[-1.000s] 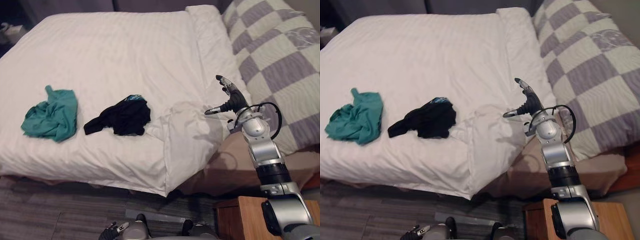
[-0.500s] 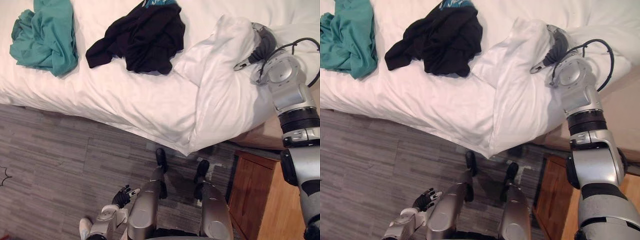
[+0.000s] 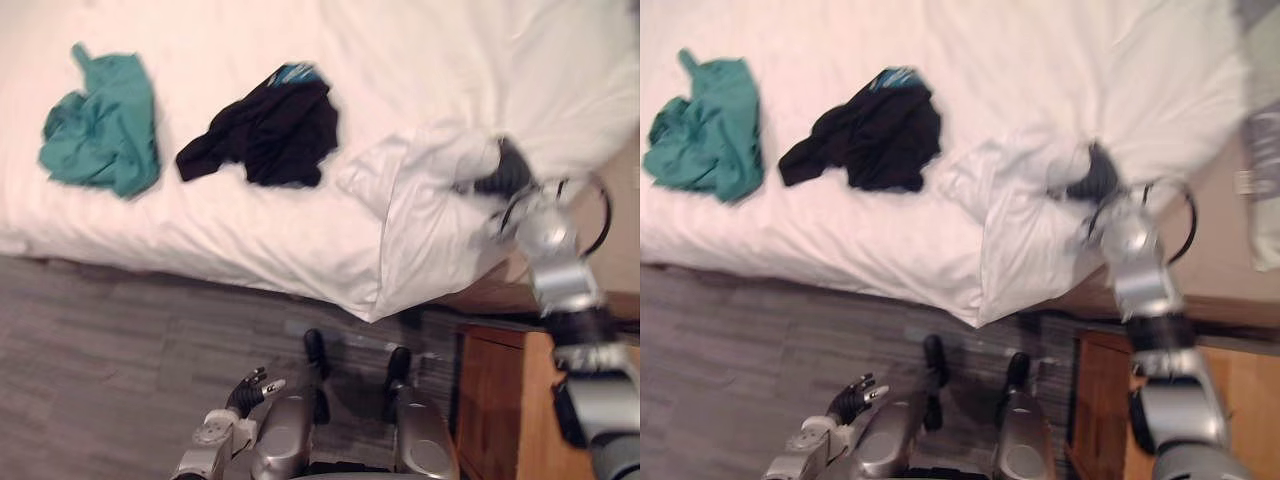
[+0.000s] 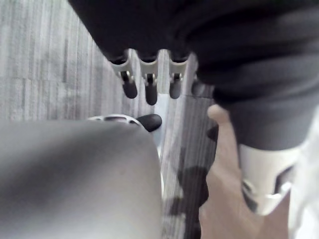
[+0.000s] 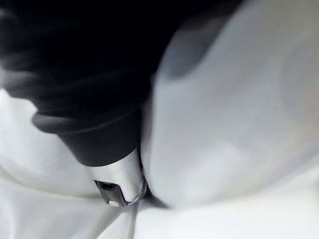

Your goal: Tidy the bed and pick cloth on bed and put in laundry

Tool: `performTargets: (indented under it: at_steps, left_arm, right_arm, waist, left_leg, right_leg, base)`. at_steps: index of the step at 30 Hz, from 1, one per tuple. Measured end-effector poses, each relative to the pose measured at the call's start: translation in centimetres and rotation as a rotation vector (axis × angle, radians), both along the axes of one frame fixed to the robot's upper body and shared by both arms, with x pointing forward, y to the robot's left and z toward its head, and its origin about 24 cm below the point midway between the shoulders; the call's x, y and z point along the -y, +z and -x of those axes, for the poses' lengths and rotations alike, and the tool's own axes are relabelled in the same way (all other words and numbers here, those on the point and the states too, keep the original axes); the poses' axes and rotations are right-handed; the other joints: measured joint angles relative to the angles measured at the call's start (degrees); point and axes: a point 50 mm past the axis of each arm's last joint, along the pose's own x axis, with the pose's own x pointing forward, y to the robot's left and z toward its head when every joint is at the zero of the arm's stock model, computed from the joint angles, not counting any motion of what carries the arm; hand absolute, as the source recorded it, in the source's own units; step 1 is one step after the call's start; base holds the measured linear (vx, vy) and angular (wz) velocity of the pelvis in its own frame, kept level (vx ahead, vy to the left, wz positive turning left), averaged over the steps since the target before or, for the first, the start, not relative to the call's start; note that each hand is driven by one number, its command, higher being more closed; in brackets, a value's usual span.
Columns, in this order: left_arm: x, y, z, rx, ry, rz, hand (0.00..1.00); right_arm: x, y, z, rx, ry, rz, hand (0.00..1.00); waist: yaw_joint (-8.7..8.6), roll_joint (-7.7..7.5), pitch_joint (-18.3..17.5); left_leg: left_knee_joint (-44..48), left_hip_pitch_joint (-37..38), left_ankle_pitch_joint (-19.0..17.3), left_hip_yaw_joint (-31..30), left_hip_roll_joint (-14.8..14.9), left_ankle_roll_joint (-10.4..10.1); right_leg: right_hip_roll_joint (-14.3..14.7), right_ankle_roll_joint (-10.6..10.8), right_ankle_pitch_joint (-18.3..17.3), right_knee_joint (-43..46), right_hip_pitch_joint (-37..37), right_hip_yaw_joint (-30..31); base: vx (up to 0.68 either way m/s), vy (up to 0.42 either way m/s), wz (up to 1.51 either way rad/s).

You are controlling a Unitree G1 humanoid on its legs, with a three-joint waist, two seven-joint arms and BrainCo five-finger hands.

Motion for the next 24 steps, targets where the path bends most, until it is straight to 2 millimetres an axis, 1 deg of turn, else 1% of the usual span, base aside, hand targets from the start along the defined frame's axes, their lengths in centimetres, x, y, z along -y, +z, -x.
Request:
performTargets:
  at_steps: [1, 2, 3, 4, 5, 6, 7, 8, 9, 10, 11, 12, 13, 14, 16, 19, 20, 21, 22, 23, 24]
  left_arm:
    - [-0.1, -0.1, 0.1, -0.006, -0.001, -0.004, 0.0]
    - [-0.4, -0.4, 0.8, -0.031, 0.001, -0.012, 0.0]
    - [-0.7, -0.6, 1.3, -0.051, 0.005, -0.014, 0.0]
    - [-1.3, -1.0, 2.2, -0.088, 0.02, -0.032, 0.0]
    - [-1.6, -1.3, 3.0, -0.111, 0.031, -0.039, 0.0]
    - [-1.9, -1.6, 3.7, -0.137, 0.041, -0.049, 0.0]
    - [-1.9, -1.7, 4.1, -0.151, 0.038, -0.054, 0.0]
    - [-1.7, -2.1, 4.5, -0.175, 0.033, -0.055, 0.0]
    - [-1.1, -2.6, 5.2, -0.213, 0.018, -0.054, 0.0]
    - [-0.5, -2.9, 5.7, -0.241, 0.011, -0.044, 0.0]
    - [-0.1, -3.1, 5.8, -0.25, 0.004, -0.04, 0.0]
    - [0.0, -3.1, 5.9, -0.254, 0.0, -0.04, 0.0]
    - [0.0, -3.2, 6.1, -0.271, -0.006, -0.046, 0.0]
    - [-0.1, -3.3, 6.2, -0.278, -0.004, -0.047, 0.0]
    - [-0.4, -3.4, 6.5, -0.291, 0.014, -0.047, 0.0]
    - [-1.2, -3.5, 6.9, -0.303, 0.036, -0.056, 0.0]
    - [-1.3, -3.5, 7.0, -0.307, 0.036, -0.058, 0.0]
    - [-1.4, -3.6, 7.2, -0.311, 0.043, -0.055, 0.0]
    - [-1.6, -3.6, 7.4, -0.313, 0.052, -0.047, 0.0]
    - [-2.0, -3.7, 8.0, -0.326, 0.072, -0.04, 0.0]
    - [-2.1, -3.7, 8.3, -0.332, 0.08, -0.036, 0.0]
  right_arm:
    - [-0.3, -1.0, 0.5, 0.001, 0.02, -0.041, 1.0]
    - [-0.8, -3.3, 1.6, -0.01, 0.049, -0.141, 1.0]
    - [-0.9, -5.2, 2.4, -0.032, 0.053, -0.204, 1.0]
    - [-0.3, -9.3, 4.7, -0.089, 0.008, -0.323, 1.0]
    - [0.2, -11.9, 6.2, -0.138, -0.035, -0.385, 1.0]
    - [1.3, -15.0, 8.3, -0.198, -0.111, -0.471, 1.0]
    - [1.9, -16.3, 9.3, -0.221, -0.15, -0.509, 0.0]
    - [2.7, -17.6, 10.6, -0.237, -0.201, -0.551, 0.0]
    - [3.4, -19.0, 11.8, -0.245, -0.256, -0.614, 0.0]
    - [3.9, -20.6, 12.8, -0.259, -0.316, -0.695, 0.0]
    - [4.4, -21.8, 13.5, -0.271, -0.371, -0.757, 0.0]
    - [4.6, -22.3, 13.9, -0.277, -0.396, -0.787, 0.0]
    - [5.3, -23.5, 14.6, -0.289, -0.467, -0.842, 0.0]
    - [5.9, -23.8, 15.0, -0.28, -0.52, -0.872, 0.0]
    - [6.7, -23.7, 15.4, -0.239, -0.581, -0.906, 0.0]
    - [8.2, -23.3, 16.0, -0.148, -0.697, -1.01, 0.0]
    - [8.9, -23.2, 16.5, -0.12, -0.743, -1.019, 0.0]
    - [9.9, -22.7, 17.2, -0.067, -0.818, -1.02, 0.0]
    - [11.0, -21.8, 17.9, 0.006, -0.88, -1.012, 0.0]
    - [12.6, -19.6, 18.8, 0.14, -0.953, -0.983, 0.0]
    - [13.3, -18.6, 19.1, 0.193, -0.974, -0.964, 0.0]
  waist:
    - [-0.38, -0.5, -0.41]
    - [-0.86, -1.83, -1.77]
    - [-1.4, -3.0, -2.45]
    - [-2.92, -5.04, -4.84]
    - [-3.74, -6.28, -6.67]
    - [-4.17, -7.78, -8.9]
    - [-4.34, -8.18, -10.04]
    - [-4.94, -8.6, -11.74]
    - [-6.19, -8.7, -13.53]
    - [-6.83, -8.64, -15.02]
    - [-6.91, -8.49, -16.14]
    - [-6.79, -8.38, -16.57]
    - [-6.67, -7.95, -17.19]
    - [-6.47, -7.56, -17.56]
    - [-6.49, -7.08, -17.96]
    - [-6.68, -7.12, -18.01]
    - [-6.81, -7.13, -18.01]
    - [-6.95, -7.19, -17.98]
    - [-7.14, -7.28, -17.97]
    - [-7.94, -7.26, -18.1]
    - [-8.25, -7.35, -18.13]
  left_leg:
    - [0.0, 0.46, -0.34, 0.4, 0.09, -0.08]
    - [-0.01, 1.17, -1.4, 1.87, 0.57, -0.06]
    - [-0.01, 1.86, -1.52, 2.64, 0.74, -0.1]
    - [0.0, 3.25, -2.14, 3.36, 1.08, -0.77]
    - [-0.01, 4.3, -2.77, 4.12, 1.29, -0.74]
    - [-0.01, 6.31, -3.48, 5.39, 1.46, -1.25]
    - [-0.01, 7.39, -4.0, 6.1, 1.55, -1.21]
    - [-0.02, 8.66, -4.57, 6.65, 1.58, -1.24]
    - [-0.03, 10.6, -5.39, 7.87, 1.62, -1.44]
    - [-0.05, 12.22, -5.91, 8.94, 1.67, -1.55]
    - [-0.06, 13.09, -6.41, 9.46, 1.81, -1.75]
    - [-0.07, 13.38, -6.53, 9.91, 1.84, -1.81]
    - [-0.22, 14.44, -6.87, 10.49, 1.9, -1.87]
    - [-0.37, 14.88, -7.1, 10.9, 1.91, -1.9]
    - [-0.39, 14.95, -7.18, 11.44, 1.88, -1.9]
    - [-0.4, 15.81, -7.51, 12.39, 2.06, -2.2]
    - [-0.4, 16.15, -7.62, 12.52, 2.06, -2.26]
    - [-0.4, 16.57, -7.87, 13.05, 2.07, -2.35]
    - [-0.41, 16.69, -8.04, 13.67, 2.07, -2.45]
    - [-0.41, 16.74, -8.24, 14.36, 2.05, -2.3]
    - [-0.41, 16.76, -8.32, 14.51, 2.04, -2.25]
  right_leg:
    - [0.2, 0.02, -0.02, -0.52, 0.33, 0.46]
    - [0.91, 0.05, -0.03, -1.46, 0.64, 1.83]
    - [1.17, 0.03, 0.28, -2.2, 1.36, 2.36]
    - [1.62, 1.44, 1.4, -3.45, 2.96, 2.84]
    - [1.87, 1.51, 1.41, -4.09, 3.93, 3.32]
    - [2.15, 1.89, 1.47, -4.71, 5.48, 4.41]
    - [2.4, 1.9, 1.47, -5.2, 6.37, 5.04]
    - [2.53, 1.93, 1.45, -5.75, 7.37, 5.8]
    - [2.68, 1.97, 1.41, -6.33, 9.03, 6.71]
    - [2.79, 1.97, 1.41, -7.08, 10.38, 7.35]
    - [2.98, 2.01, 1.36, -7.17, 10.67, 8.06]
    - [3.02, 2.01, 1.36, -7.3, 10.92, 8.25]
    - [3.12, 1.99, 1.38, -7.99, 12.25, 8.4]
    - [3.17, 1.98, 1.39, -8.0, 12.43, 8.85]
    - [3.2, 1.92, 1.45, -8.03, 12.27, 9.53]
    - [3.46, 2.19, 1.72, -8.29, 13.15, 10.52]
    - [3.54, 2.41, 1.87, -8.6, 13.24, 11.0]
    - [3.58, 2.49, 1.94, -8.87, 13.39, 11.43]
    - [3.58, 2.48, 1.96, -8.89, 13.22, 11.77]
    - [3.62, 2.71, 2.18, -8.94, 13.11, 12.56]
    - [3.63, 2.99, 2.35, -9.05, 13.08, 12.73]
  base:
    - [0.02, -0.004, -0.34]
    - [0.03, -0.009, -0.45]
    - [0.09, -0.022, -0.56]
    - [0.13, -0.02, -0.41]
    - [0.17, -0.022, -0.53]
    - [0.14, -0.011, -0.48]
    - [0.11, -0.009, -0.55]
    - [0.11, 0.005, -0.47]
    - [0.11, 0.015, -0.48]
    - [0.09, 0.022, -0.43]
    - [0.03, 0.014, -0.31]
    - [0.02, 0.01, -0.2]
    - [0.03, 0.007, -0.15]
    - [0.04, 0.012, -0.14]
    - [0.02, 0.013, -0.15]
    - [0.03, 0.009, -0.16]
    - [0.03, 0.015, -0.15]
    - [0.02, 0.019, -0.22]
    - [0.03, 0.02, -0.37]
    - [0.04, 0.016, -0.32]
    - [0.05, 0.013, -0.27]
